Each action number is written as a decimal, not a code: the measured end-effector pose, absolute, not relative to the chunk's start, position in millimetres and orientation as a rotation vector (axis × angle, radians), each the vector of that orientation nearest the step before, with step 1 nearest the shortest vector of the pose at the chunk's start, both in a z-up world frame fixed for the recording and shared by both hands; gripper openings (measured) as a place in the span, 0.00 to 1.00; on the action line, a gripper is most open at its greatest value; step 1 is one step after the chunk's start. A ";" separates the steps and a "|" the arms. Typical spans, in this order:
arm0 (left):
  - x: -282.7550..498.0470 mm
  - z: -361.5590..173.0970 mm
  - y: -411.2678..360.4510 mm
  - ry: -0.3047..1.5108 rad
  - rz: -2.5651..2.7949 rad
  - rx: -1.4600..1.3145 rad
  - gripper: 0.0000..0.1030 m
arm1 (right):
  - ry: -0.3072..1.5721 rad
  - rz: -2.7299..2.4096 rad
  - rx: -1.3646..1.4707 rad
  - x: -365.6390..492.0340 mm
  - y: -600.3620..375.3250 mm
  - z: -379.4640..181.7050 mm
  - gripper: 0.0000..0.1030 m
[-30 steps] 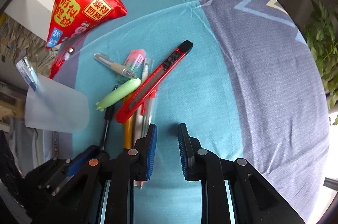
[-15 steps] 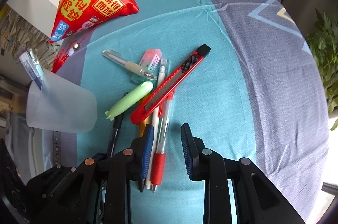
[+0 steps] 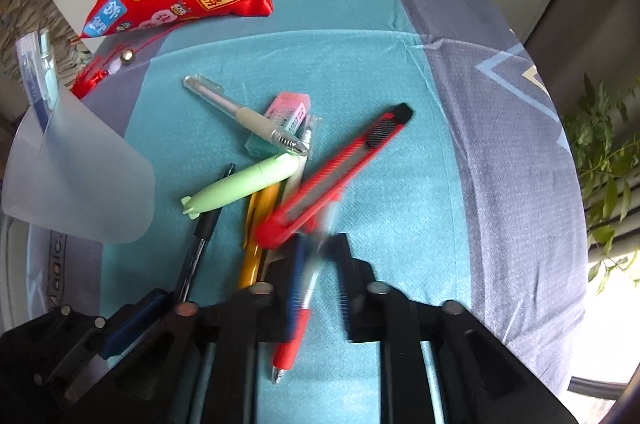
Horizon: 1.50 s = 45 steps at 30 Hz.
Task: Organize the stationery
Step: 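Lift the black pen with the left tool while the right tool lifts the red-grip pen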
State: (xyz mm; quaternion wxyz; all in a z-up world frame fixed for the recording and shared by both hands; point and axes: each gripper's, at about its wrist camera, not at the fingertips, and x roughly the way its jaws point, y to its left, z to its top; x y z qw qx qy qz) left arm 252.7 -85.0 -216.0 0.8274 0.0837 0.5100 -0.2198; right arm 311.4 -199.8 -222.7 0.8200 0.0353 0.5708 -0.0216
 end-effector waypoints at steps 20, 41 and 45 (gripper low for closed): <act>183.9 -182.0 -45.0 1.025 -0.502 0.186 0.12 | 1.261 0.118 0.043 218.5 -220.8 -222.2 0.10; 160.7 -188.8 -33.2 0.991 -0.473 0.205 0.35 | 1.231 0.083 0.048 222.6 -211.2 -216.9 0.22; 148.4 -204.4 -25.2 1.027 -0.465 0.211 0.37 | 1.246 0.074 0.046 235.5 -207.5 -222.9 0.23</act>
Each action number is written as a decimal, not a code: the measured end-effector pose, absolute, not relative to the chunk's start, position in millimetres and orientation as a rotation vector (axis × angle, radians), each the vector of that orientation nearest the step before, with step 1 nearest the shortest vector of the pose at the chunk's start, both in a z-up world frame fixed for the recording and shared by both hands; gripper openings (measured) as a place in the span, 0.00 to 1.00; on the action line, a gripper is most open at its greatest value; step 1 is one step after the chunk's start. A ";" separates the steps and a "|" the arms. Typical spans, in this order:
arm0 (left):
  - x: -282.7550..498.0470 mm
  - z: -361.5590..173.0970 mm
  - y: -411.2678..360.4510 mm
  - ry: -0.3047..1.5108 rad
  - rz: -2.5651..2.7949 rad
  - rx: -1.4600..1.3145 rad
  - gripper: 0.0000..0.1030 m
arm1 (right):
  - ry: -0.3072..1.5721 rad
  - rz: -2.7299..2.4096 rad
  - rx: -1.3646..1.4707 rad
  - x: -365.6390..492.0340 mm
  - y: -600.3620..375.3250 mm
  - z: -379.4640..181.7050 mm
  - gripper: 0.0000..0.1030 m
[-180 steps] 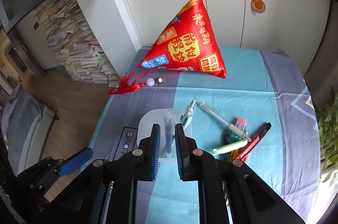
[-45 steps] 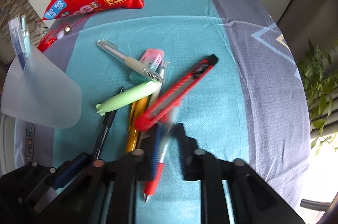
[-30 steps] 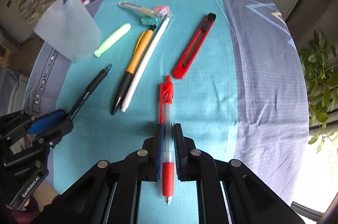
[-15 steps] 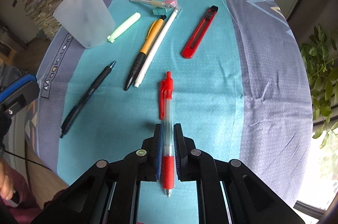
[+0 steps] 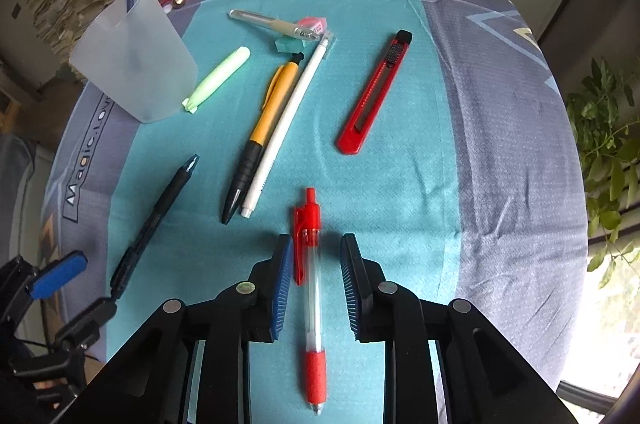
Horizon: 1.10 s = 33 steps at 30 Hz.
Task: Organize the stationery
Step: 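Lift the black pen with the left tool while the right tool lifts the red-grip pen, then carry the black pen left toward the frosted cup while the right tool carries the red-grip pen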
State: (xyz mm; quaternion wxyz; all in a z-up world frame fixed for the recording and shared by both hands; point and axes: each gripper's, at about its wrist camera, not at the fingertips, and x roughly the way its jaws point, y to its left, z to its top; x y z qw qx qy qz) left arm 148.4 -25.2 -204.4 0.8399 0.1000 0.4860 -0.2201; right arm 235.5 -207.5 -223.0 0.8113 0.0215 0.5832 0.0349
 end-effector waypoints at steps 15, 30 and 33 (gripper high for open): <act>153.9 -211.8 -27.6 1.027 -0.475 0.186 0.13 | 1.193 0.039 -0.008 245.4 -193.5 -221.8 0.14; 168.8 -126.1 -19.1 0.780 -0.455 0.121 0.12 | 0.986 0.087 0.069 205.7 -199.8 -143.6 0.14; 172.4 -114.4 -22.8 0.748 -0.448 0.131 0.12 | 0.948 0.103 0.062 200.5 -195.6 -129.9 0.14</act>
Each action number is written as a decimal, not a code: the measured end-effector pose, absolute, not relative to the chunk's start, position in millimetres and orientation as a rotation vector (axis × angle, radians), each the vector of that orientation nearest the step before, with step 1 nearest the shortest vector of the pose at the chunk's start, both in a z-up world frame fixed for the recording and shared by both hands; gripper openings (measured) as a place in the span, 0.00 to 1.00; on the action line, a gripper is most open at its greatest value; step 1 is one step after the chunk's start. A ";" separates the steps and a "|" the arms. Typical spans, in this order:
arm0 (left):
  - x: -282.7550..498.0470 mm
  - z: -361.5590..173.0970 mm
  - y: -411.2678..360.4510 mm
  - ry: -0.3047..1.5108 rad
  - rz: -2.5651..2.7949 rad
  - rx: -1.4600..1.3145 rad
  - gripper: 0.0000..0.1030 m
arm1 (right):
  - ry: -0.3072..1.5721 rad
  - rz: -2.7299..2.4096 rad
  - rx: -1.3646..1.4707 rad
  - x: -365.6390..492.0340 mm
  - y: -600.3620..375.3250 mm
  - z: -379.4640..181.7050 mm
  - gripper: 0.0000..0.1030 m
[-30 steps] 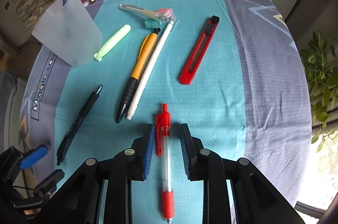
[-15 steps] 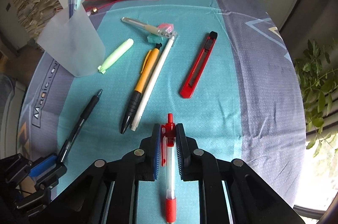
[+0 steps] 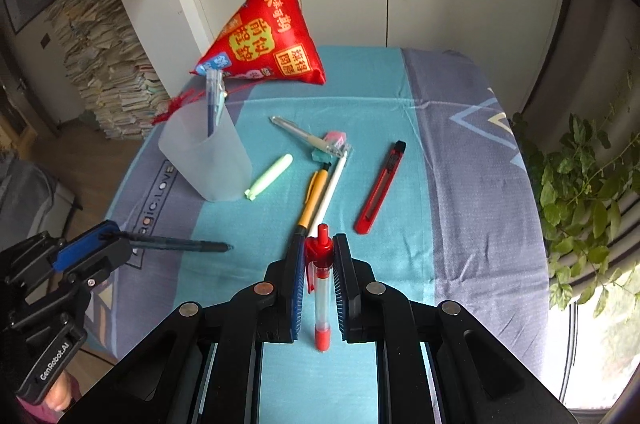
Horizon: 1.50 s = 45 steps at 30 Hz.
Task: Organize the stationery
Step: 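Carry the black pen left toward the frosted cup while the right tool carries the red-grip pen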
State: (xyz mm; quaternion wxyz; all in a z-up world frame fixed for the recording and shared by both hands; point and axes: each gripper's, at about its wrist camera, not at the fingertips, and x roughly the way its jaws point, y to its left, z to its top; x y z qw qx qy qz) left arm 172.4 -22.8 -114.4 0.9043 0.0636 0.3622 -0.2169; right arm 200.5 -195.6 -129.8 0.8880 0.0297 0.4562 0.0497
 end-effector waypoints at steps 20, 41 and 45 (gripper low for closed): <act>207.4 -41.4 -21.6 0.600 -0.388 0.143 0.10 | 0.828 0.151 0.063 211.9 -178.1 -82.1 0.14; 242.4 -171.4 71.7 1.114 -0.073 -0.304 0.42 | 0.906 0.193 0.052 229.4 -160.5 -110.9 0.14; 262.0 -185.5 77.5 1.211 0.033 -0.435 0.49 | 0.897 0.184 0.052 223.8 -164.9 -110.3 0.14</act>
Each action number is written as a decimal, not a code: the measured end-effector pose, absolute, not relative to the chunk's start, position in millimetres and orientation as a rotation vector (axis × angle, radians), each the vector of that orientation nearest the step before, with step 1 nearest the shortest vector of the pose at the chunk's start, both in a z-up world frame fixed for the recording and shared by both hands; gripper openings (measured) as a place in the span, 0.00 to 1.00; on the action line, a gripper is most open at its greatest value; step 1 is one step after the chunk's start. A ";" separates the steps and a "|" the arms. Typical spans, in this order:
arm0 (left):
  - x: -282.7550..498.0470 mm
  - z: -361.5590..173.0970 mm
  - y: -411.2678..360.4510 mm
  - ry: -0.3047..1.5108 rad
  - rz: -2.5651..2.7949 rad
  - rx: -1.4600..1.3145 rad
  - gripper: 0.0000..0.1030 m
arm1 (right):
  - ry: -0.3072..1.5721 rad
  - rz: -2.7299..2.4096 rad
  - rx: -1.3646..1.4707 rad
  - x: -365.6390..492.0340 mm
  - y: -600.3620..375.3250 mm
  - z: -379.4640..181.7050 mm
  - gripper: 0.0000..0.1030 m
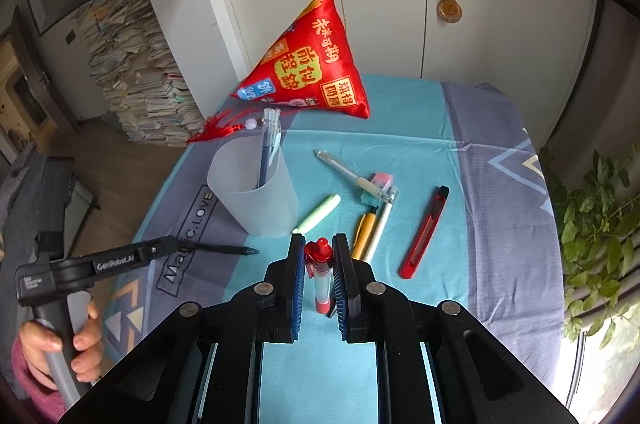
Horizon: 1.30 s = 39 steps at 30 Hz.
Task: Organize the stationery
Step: 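Carry the black pen left toward the frosted cup while the right tool carries the red-grip pen, then lower the black pen into the cup with the left tool while the right tool lowers the red-grip pen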
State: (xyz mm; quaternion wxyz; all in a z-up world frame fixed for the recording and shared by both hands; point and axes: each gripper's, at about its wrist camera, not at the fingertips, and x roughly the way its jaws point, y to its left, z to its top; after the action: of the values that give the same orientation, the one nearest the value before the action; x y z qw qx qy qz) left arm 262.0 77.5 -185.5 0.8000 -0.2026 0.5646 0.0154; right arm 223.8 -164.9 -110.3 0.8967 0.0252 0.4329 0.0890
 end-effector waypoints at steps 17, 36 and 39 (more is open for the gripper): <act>321.4 -208.9 62.5 1.354 0.322 -0.404 0.45 | 0.903 0.168 0.112 231.5 -195.0 -119.5 0.14; 276.5 -148.6 51.7 1.166 -0.010 -0.379 0.11 | 0.792 0.280 0.070 244.1 -157.3 -76.9 0.14; 268.4 -125.9 46.8 1.104 -0.060 -0.354 0.10 | 0.780 0.286 0.064 243.8 -151.2 -71.4 0.14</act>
State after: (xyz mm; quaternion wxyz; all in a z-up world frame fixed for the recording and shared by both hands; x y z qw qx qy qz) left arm 268.4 46.8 -125.9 0.8361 -0.1674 0.5216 -0.0285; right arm 243.8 -151.2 -71.4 0.9145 0.0313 0.3786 0.1390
